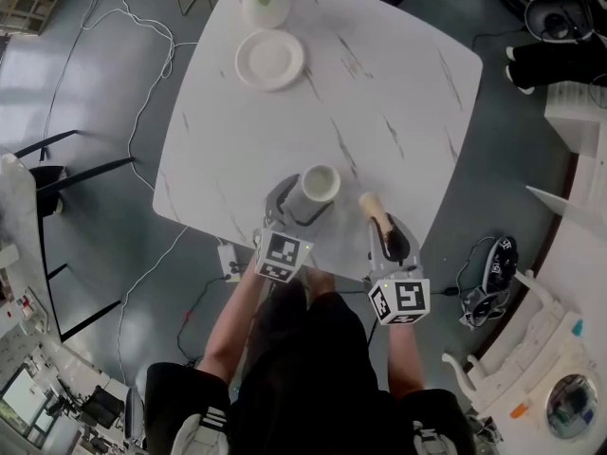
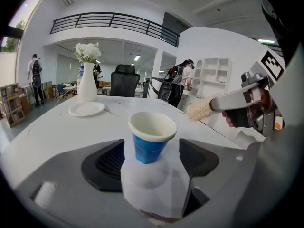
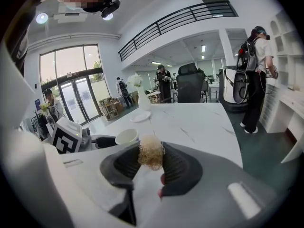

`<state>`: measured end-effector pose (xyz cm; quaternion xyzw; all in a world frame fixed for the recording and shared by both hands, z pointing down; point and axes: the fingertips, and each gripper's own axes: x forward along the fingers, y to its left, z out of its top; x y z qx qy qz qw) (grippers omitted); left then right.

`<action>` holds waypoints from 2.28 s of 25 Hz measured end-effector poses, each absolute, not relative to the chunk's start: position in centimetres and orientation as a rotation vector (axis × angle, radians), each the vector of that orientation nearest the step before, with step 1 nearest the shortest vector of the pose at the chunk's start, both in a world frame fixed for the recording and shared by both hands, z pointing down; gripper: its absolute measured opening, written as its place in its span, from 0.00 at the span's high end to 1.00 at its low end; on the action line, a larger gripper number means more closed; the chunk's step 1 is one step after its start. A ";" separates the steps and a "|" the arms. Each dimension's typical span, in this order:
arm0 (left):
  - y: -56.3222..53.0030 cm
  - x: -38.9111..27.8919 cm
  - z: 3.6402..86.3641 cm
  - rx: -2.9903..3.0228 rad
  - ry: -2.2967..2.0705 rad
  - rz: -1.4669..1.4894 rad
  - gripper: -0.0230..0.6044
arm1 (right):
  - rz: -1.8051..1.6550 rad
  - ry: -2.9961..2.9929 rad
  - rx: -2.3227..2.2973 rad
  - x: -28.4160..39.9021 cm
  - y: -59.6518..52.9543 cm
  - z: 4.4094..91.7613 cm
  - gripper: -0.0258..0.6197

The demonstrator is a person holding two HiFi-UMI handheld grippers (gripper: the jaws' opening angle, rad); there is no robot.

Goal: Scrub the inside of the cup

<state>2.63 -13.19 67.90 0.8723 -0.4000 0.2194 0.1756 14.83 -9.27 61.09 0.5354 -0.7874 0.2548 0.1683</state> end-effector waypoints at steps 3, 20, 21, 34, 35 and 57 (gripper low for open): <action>-13.9 2.8 68.2 2.471 -1.142 0.618 0.35 | 0.732 -2.228 1.528 15.1 -9.4 61.4 0.78; -15.9 4.4 68.8 2.499 -1.140 0.598 0.38 | 0.757 -2.207 1.559 16.4 -10.4 61.9 0.78; -16.0 4.3 68.8 2.497 -1.145 0.592 0.42 | 0.757 -2.206 1.560 16.4 -10.4 61.8 0.78; -16.2 4.4 68.2 2.508 -1.158 0.568 0.46 | 0.743 -2.207 1.566 16.8 -10.3 61.4 0.78; -16.2 4.4 67.9 2.512 -1.159 0.567 0.46 | 0.740 -2.210 1.567 16.8 -10.2 61.3 0.78; -12.2 1.4 57.4 2.630 -1.266 0.549 0.46 | 0.597 -2.400 1.531 11.7 -7.9 52.6 0.78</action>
